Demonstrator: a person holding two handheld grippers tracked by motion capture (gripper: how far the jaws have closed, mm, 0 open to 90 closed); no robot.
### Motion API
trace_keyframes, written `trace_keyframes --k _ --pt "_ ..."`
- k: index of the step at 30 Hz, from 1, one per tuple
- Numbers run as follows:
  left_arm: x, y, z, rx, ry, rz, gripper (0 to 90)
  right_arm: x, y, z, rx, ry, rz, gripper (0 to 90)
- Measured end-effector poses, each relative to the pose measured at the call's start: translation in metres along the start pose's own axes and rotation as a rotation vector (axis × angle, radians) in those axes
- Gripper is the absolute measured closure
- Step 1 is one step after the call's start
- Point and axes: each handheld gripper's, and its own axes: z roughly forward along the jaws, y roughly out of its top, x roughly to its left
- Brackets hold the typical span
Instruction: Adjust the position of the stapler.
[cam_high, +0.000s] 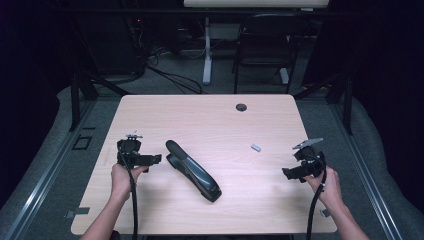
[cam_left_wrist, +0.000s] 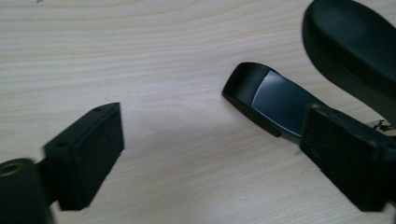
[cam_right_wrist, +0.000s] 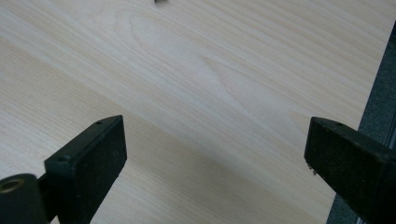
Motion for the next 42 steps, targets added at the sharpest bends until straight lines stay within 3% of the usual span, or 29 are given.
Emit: trace_keyframes --k 4,6,7,11,17,25,28,42 --pt "-0.007 0.000 -0.001 -0.010 -0.030 0.016 27.3 0.002 0.002 0.000 0.001 0.001 -0.013 5.3" --pt "-0.009 0.000 -0.002 -0.020 -0.048 0.031 43.7 0.003 0.001 0.004 0.015 0.006 -0.024 5.3" --pt "-0.011 0.000 -0.002 -0.025 -0.053 0.033 43.7 0.003 0.001 0.004 0.015 0.006 -0.024 5.3" --pt "-0.014 0.001 0.000 -0.019 -0.087 0.039 64.0 0.002 0.000 0.004 0.015 0.008 -0.024 5.5" --pt "-0.020 0.002 0.006 -0.005 -0.109 0.062 79.7 0.002 0.001 0.004 0.019 0.005 -0.026 5.7" --pt "-0.025 0.011 0.014 -0.010 -0.130 0.086 85.7 0.001 0.000 0.003 0.025 0.000 -0.026 5.9" --pt "-0.028 0.011 0.016 0.000 -0.117 0.103 86.9 0.002 0.000 0.002 0.023 -0.001 -0.027 6.0" --pt "-0.030 0.016 0.023 0.009 -0.112 0.106 89.7 0.004 0.001 0.005 0.040 0.002 -0.037 6.1"
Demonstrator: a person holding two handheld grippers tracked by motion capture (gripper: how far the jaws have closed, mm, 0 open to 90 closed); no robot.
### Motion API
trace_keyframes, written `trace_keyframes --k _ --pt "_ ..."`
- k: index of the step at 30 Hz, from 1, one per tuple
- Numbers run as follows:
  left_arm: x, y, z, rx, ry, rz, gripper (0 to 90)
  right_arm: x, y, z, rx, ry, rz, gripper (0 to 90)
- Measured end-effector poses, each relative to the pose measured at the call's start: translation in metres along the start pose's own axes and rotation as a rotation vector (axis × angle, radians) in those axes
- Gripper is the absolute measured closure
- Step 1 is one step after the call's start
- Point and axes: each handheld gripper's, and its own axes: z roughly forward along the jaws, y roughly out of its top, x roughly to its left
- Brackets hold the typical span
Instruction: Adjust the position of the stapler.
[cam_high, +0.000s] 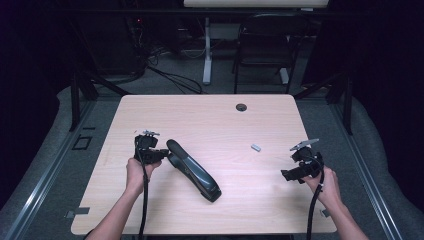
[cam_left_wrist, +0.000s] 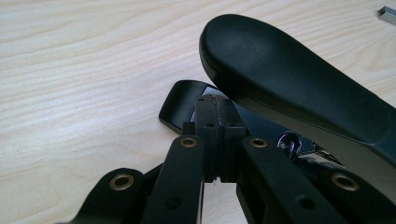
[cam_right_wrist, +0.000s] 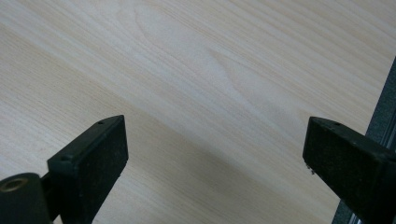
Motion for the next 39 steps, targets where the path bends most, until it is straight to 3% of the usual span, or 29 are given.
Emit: trace_keyframes --k 14,39 --pt "-0.022 0.008 0.014 0.015 -0.027 0.066 89.6 0.000 -0.001 0.001 -0.006 0.006 0.005 6.2" --pt "-0.055 0.010 0.028 0.023 -0.086 0.149 89.7 0.000 -0.001 0.002 0.005 0.003 -0.001 6.4"
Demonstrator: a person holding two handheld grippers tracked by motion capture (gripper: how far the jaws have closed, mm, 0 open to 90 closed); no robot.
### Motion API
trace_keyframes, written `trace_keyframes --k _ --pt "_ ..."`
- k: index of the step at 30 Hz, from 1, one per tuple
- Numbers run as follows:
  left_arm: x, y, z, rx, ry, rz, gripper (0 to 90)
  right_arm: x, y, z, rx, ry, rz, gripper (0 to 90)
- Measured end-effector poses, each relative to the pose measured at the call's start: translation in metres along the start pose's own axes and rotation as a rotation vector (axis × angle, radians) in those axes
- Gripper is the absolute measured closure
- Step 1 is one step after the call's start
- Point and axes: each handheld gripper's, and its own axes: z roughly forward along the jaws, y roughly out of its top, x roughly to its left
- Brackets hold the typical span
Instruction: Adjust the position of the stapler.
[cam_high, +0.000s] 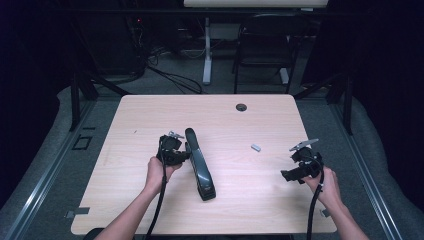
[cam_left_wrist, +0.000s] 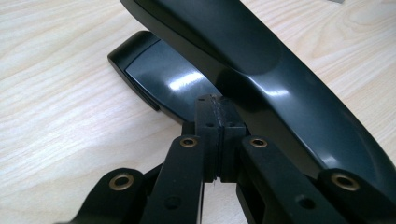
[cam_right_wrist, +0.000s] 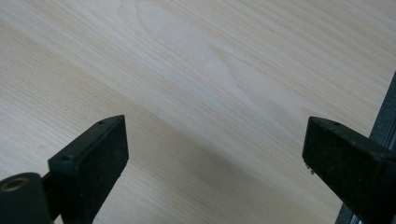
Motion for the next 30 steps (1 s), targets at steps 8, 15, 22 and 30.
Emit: trace_keyframes --k 8,15,22,30 --pt "-0.005 0.001 0.004 0.000 -0.020 0.013 89.8 0.000 0.000 0.001 0.007 0.009 -0.001 6.4" --pt "-0.009 0.001 0.008 0.005 -0.034 0.029 89.8 0.000 0.000 0.001 0.006 0.010 0.001 6.4" --pt "-0.013 0.002 0.012 0.013 -0.048 0.037 89.8 0.000 0.000 0.002 0.012 0.017 0.000 6.4" --pt "-0.019 0.002 0.015 0.025 -0.074 0.054 89.8 -0.001 -0.001 0.002 0.011 0.020 0.001 6.5"
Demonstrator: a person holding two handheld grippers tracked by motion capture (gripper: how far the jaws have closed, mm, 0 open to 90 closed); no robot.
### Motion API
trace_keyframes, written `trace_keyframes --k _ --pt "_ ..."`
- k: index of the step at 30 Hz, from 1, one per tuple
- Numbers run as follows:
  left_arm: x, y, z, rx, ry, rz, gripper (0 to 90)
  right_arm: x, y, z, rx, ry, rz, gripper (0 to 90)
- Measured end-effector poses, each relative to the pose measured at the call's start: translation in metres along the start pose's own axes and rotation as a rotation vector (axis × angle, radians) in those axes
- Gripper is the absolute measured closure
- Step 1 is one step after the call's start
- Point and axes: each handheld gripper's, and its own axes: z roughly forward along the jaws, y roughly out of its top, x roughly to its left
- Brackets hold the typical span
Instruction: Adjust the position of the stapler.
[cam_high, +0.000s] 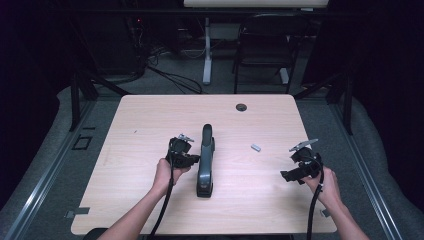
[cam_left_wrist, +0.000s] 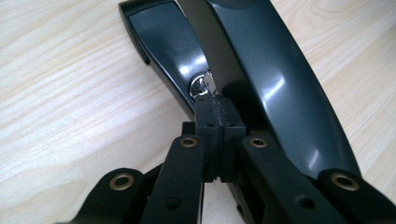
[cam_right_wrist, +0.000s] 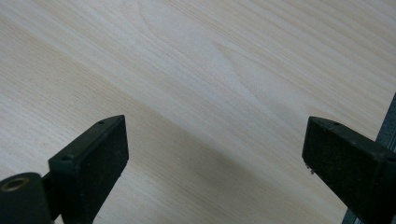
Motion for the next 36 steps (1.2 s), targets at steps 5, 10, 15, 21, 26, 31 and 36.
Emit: trace_keyframes --k 5,10,15,21,26,31,36 --pt "-0.003 0.000 0.001 0.006 -0.011 0.008 89.8 0.000 0.000 -0.001 0.005 0.000 -0.001 6.5" --pt "-0.005 0.000 0.002 0.013 -0.010 0.009 89.8 0.000 0.000 -0.001 0.008 -0.002 -0.004 6.5" --pt "-0.002 0.004 -0.003 0.009 0.045 -0.025 69.7 0.000 0.000 -0.001 0.002 0.006 -0.001 6.6" --pt "0.002 0.010 -0.018 -0.065 0.053 -0.103 30.8 -0.001 -0.001 -0.001 0.004 0.015 0.005 6.6" --pt "-0.015 0.015 -0.020 -0.093 0.043 -0.100 15.7 0.000 -0.001 -0.001 0.007 0.005 0.004 6.8" --pt "-0.034 0.016 -0.007 -0.070 0.034 -0.047 13.4 0.000 -0.001 0.000 0.009 0.005 0.002 6.9" --pt "-0.044 0.016 0.009 -0.031 0.044 -0.007 16.0 0.000 -0.001 0.001 0.010 0.017 0.006 7.2"
